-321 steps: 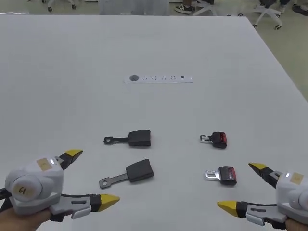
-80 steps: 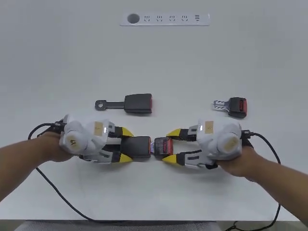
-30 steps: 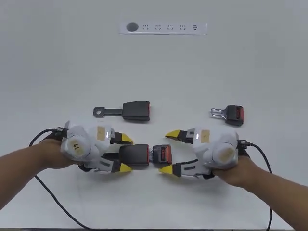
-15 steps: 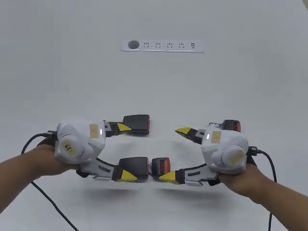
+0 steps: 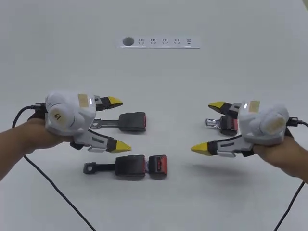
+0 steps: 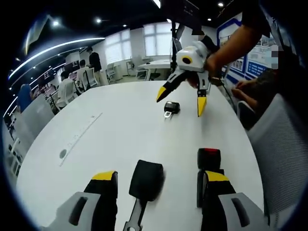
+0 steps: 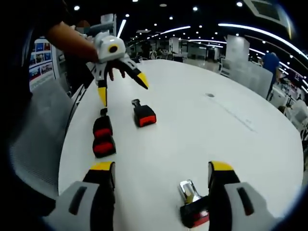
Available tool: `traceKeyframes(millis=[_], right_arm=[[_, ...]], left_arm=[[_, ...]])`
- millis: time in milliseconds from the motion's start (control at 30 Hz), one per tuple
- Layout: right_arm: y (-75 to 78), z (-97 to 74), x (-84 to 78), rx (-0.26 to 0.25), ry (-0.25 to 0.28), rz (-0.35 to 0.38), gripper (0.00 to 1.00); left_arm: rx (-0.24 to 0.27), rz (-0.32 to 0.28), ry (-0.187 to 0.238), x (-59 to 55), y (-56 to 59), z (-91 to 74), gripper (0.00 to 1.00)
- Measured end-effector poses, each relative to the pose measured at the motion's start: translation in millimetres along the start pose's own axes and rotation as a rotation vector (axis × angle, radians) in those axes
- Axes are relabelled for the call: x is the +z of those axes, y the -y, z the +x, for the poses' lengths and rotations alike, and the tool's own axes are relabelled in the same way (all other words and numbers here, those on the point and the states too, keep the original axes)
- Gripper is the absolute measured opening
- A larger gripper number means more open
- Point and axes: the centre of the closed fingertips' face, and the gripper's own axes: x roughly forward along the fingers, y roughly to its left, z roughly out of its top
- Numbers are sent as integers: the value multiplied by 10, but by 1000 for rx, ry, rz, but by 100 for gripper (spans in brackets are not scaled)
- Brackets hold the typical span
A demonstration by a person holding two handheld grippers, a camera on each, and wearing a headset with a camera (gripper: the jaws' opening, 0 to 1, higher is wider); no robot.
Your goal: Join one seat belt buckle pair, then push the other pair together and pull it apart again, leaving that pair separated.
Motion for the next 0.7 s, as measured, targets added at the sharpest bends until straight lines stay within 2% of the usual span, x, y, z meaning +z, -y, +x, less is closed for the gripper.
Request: traceKeyframes(millis=[133, 233, 400, 500, 700], right_arm=[[106, -76, -101, 4, -33, -9, 79], [235, -128, -243, -2, -74, -4, 79], [336, -158, -427, 22, -119, 9, 77], [382, -161, -544, 38, -150, 12, 75], [432, -154, -702, 68, -177, 39, 71]], left_arm=[[-9, 10, -15, -35, -66, 58, 74], [-13, 10, -23, -68, -125, 97, 74], [-21, 10, -45, -142, -211, 179, 73], [-30, 6, -62, -215, -238, 232, 72], [-44, -14, -110, -441, -248, 336, 69]])
